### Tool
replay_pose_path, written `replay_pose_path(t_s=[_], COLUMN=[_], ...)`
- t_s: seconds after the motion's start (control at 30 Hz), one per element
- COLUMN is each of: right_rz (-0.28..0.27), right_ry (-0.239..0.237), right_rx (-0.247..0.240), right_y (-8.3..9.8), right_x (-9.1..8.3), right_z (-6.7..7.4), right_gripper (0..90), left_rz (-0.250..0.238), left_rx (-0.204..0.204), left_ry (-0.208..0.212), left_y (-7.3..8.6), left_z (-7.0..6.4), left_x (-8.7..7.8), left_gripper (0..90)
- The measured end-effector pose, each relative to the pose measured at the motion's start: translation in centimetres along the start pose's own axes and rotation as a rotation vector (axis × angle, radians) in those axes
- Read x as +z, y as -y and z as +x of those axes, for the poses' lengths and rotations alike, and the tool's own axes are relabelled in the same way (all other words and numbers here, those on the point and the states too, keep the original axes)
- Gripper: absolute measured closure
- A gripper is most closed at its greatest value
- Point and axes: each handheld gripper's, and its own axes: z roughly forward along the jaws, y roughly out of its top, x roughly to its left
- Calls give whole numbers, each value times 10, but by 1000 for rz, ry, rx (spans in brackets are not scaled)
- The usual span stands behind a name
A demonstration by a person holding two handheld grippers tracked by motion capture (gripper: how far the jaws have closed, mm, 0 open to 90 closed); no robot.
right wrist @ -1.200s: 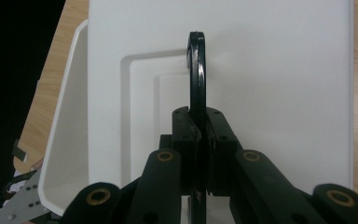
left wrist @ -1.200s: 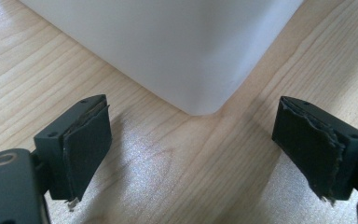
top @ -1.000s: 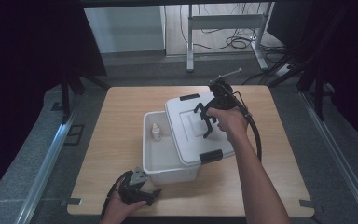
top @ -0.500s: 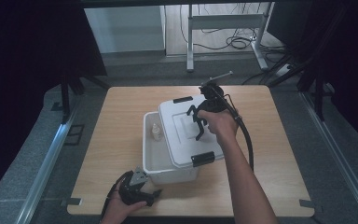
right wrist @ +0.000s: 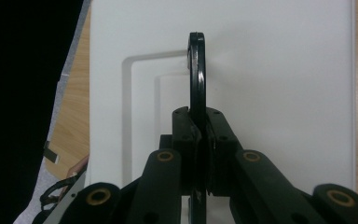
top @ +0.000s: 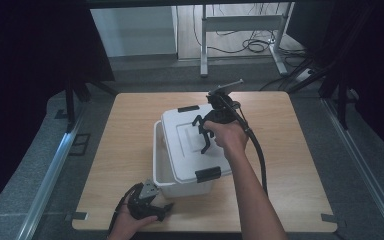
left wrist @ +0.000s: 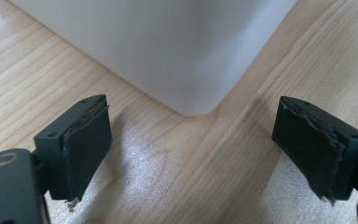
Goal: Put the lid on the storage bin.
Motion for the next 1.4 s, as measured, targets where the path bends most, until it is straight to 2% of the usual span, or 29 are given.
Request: replay_pose_path(t_s=[0.2,0.33,0.53,0.67,1.07,1.2,1.33,1.4], right_rz=[3,10,22,27,9,14,-1,-3], right_ry=[-13,-41,-49,-51,-37,-37,-25,-38], right_rx=[-1,6,10,30,132,153,189,206], right_y=[0,-1,-1,-1,1,0,2,4], right_x=[1,4,11,16,25,30,38,41], right_z=[8,12,18,20,24,25,20,16], right_gripper=[852,853,852,852,852,852,853,853], left_rz=[0,0,-1,-1,-1,-1,-1,-1], left_rx=[0,-1,-1,-1,-3,-4,-2,-3], left_ry=[0,-2,0,0,0,0,-1,0], left_y=[0,0,0,0,0,0,0,0], left_z=[0,0,0,0,0,0,0,0], left_x=[0,0,0,0,0,0,0,0], left_gripper=[116,116,116,116,116,116,116,116])
